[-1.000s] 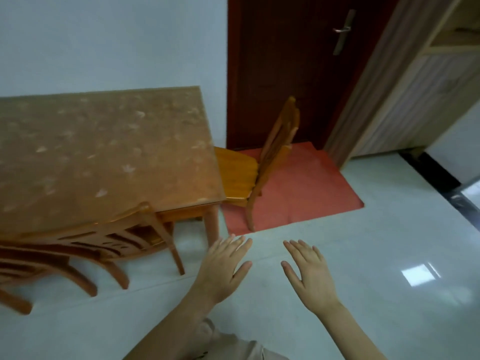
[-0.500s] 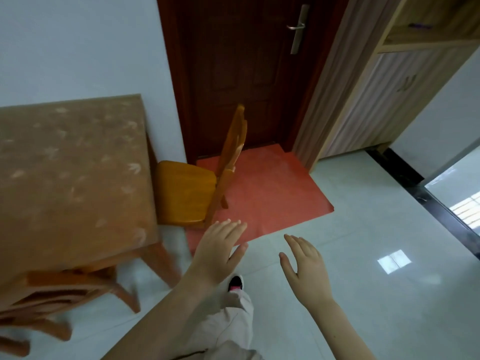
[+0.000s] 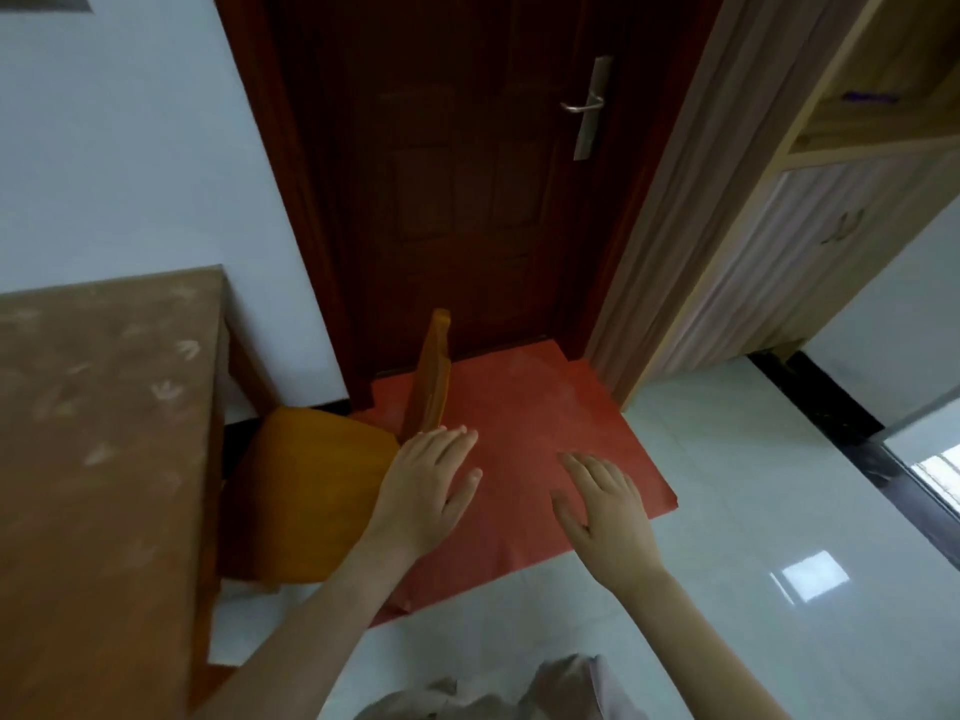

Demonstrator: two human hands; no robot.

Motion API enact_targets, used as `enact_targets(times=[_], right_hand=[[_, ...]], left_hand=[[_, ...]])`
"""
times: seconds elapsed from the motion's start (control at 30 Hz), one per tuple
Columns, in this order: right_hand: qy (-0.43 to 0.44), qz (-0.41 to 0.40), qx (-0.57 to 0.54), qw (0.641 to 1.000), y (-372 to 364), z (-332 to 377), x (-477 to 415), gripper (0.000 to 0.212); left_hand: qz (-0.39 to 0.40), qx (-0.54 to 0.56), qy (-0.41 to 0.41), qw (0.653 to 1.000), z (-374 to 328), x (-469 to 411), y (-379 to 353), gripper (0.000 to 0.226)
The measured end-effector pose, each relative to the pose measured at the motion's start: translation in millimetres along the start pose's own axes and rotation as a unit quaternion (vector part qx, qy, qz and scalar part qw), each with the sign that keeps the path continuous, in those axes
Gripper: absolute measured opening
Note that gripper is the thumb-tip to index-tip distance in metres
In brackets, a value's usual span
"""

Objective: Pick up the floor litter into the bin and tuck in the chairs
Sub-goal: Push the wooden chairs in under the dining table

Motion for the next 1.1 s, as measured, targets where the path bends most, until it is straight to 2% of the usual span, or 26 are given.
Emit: enact_targets(times=[0.13, 0.27, 0.43, 0.63, 0.73, 0.83, 0.93, 1.0, 1.1], right_hand=[[0.064, 0.052, -0.003, 0.997, -12, -27, -65, 0.053], [0.141, 0.133, -0.021, 0.981, -25, -48, -141, 0.058], [0.273, 0.215, -0.020, 0.937, -23, -43, -220, 0.062], [0.418, 0.282, -0.047, 0.862, -45, 2, -274, 0.059], [0.470, 0.317, -0.060, 0.821, -72, 31, -282, 0.054], [0.488, 0.370, -0.033, 0.790, -105, 49, -283, 0.055], [0.486, 0.410, 0.002, 0.772, -134, 55, -286, 0.054], [0.500, 0.413, 0.017, 0.761, -146, 56, -289, 0.053], [0.511, 0.416, -0.029, 0.752, -154, 54, -298, 0.066]], left_hand=[[0.002, -0.014, 0.087, 0.996, 13, -28, -31, 0.053], [-0.019, -0.022, 0.210, 0.977, 24, -48, -51, 0.054], [-0.058, -0.037, 0.379, 0.923, 24, -63, -51, 0.052], [-0.091, -0.023, 0.520, 0.849, 17, -52, -47, 0.058], [-0.090, -0.025, 0.559, 0.824, 17, -42, -48, 0.059], [-0.067, -0.004, 0.588, 0.806, 25, -34, -56, 0.059], [-0.031, 0.007, 0.577, 0.816, 36, -32, -69, 0.053], [-0.022, -0.028, 0.563, 0.826, 43, -29, -77, 0.053], [-0.069, -0.085, 0.564, 0.819, 47, -26, -83, 0.060]])
Point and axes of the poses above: each hand's wrist, its own x-axis away from the middle knuckle, its own y-axis out of the back of the hand, z = x × y, the point moved 5 cm from there along -x, towards the middle knuckle, and after that the axes turned 7 degrees about -x, right-handed, at the moved point
